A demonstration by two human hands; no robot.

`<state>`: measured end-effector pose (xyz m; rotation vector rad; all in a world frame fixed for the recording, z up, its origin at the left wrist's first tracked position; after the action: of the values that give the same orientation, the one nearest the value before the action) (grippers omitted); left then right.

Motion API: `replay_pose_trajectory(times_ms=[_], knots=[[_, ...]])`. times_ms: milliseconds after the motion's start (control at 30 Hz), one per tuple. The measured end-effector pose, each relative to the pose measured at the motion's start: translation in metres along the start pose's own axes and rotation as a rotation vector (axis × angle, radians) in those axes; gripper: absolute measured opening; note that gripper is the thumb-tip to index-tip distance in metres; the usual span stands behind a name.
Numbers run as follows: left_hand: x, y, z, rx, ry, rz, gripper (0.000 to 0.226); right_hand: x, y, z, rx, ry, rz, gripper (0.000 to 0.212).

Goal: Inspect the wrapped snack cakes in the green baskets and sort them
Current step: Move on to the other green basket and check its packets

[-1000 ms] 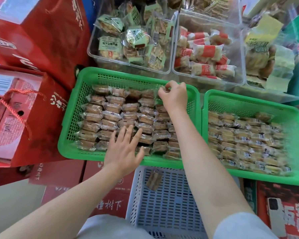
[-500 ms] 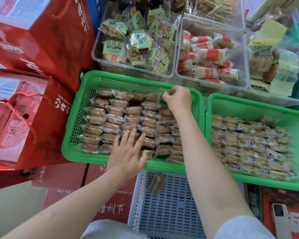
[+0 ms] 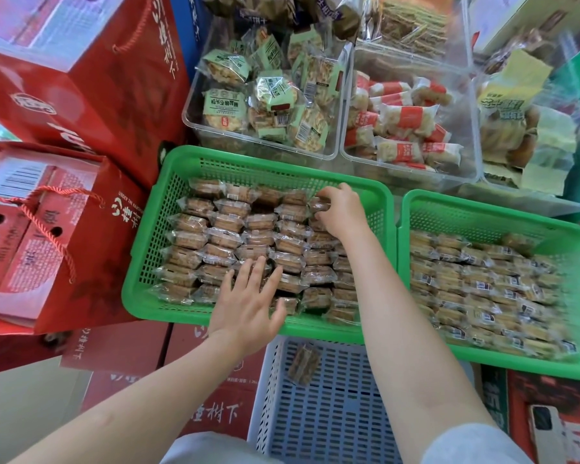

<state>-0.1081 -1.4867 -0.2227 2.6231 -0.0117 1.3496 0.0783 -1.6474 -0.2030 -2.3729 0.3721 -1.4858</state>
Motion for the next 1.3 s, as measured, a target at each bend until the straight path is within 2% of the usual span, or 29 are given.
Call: replay_pose_trajectory(times_ms=[100, 200, 333, 600, 733, 800, 867, 933, 1033, 1167, 1200, 1300], knots=[[-0.001, 0.000, 0.000, 0.006, 0.002, 0.013, 0.071, 0.008, 0.000, -0.003, 0.049, 0.087, 0.008, 0.042], [0.000, 0.000, 0.000, 0.006, 0.004, 0.014, 0.079, 0.020, 0.004, -0.008, 0.062, 0.186, 0.130, 0.038], [0.000, 0.001, 0.000, 0.004, 0.002, 0.011, 0.081, 0.018, 0.012, -0.012, 0.023, 0.159, 0.270, 0.038], [0.001, 0.001, 0.000, 0.006, 0.001, 0.009, 0.082, -0.007, 0.010, -0.006, 0.130, 0.055, -0.140, 0.037], [-0.001, 0.000, 0.000, 0.005, 0.009, 0.009, 0.081, -0.010, 0.005, -0.008, 0.115, 0.117, -0.330, 0.036], [-0.001, 0.000, 0.001, 0.006, 0.015, 0.010, 0.081, -0.012, 0.001, -0.014, 0.157, 0.218, -0.277, 0.038], [-0.002, 0.000, 0.001, 0.006, 0.019, 0.010, 0.080, -0.018, 0.002, -0.020, 0.193, 0.279, -0.218, 0.029], [-0.002, 0.000, 0.001, 0.004, 0.023, 0.005, 0.080, -0.025, 0.002, -0.026, 0.207, 0.222, -0.214, 0.028], [-0.002, 0.000, 0.001, 0.003, 0.029, 0.001, 0.076, -0.020, 0.000, -0.032, 0.168, 0.114, -0.195, 0.037], [0.000, 0.000, -0.002, -0.013, 0.053, -0.017, 0.068, -0.011, -0.009, -0.071, 0.204, 0.271, -0.010, 0.028], [0.001, 0.000, -0.002, -0.019, 0.063, -0.028, 0.068, -0.015, -0.011, -0.085, 0.205, 0.230, 0.062, 0.024], [0.003, -0.002, -0.005, -0.052, 0.103, -0.056, 0.065, -0.041, -0.020, -0.126, 0.149, -0.042, 0.143, 0.021]])
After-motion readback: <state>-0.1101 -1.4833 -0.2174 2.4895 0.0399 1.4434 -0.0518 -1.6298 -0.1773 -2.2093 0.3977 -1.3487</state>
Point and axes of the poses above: each hand's wrist, its own z-axis towards the middle knuckle, its own x-axis out of the back of the hand, y = z × x, the point moved 4 cm from there along z, towards the middle knuckle, and after that the axes turned 8 degrees about -y, right-handed, at the moved point
